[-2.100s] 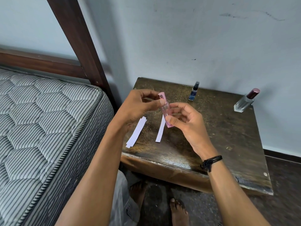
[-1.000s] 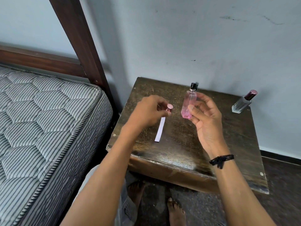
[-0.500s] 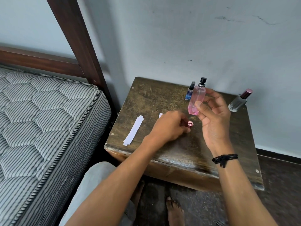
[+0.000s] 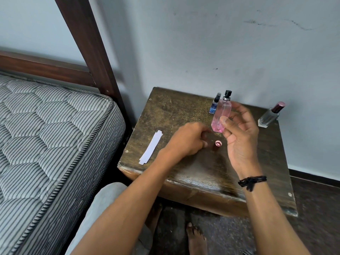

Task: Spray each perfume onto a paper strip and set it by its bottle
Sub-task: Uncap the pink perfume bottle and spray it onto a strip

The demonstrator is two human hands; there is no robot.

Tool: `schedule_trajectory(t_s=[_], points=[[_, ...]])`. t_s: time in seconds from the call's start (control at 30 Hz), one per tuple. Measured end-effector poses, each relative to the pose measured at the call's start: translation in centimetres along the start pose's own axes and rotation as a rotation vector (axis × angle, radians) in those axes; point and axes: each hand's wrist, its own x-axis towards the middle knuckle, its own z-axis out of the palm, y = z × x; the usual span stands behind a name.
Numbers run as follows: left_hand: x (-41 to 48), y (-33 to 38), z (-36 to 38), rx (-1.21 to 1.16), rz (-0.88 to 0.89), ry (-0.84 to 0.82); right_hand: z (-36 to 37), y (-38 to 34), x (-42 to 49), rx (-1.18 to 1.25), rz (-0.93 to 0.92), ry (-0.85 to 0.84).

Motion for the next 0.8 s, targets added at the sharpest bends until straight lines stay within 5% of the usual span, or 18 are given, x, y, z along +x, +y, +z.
schedule_trajectory(t_s=[0.57,0.8], points=[[-0.8,-7.0,-6.1,0.08,-0.025,-0.263,2.3,2.4,-1.7,-0.17,0.206,-0.184],[-0.8,-7.1,-5.2,0.142,-0.064,-0.287,2.8,2.3,-1.9,-0.025,0.38,-0.22]])
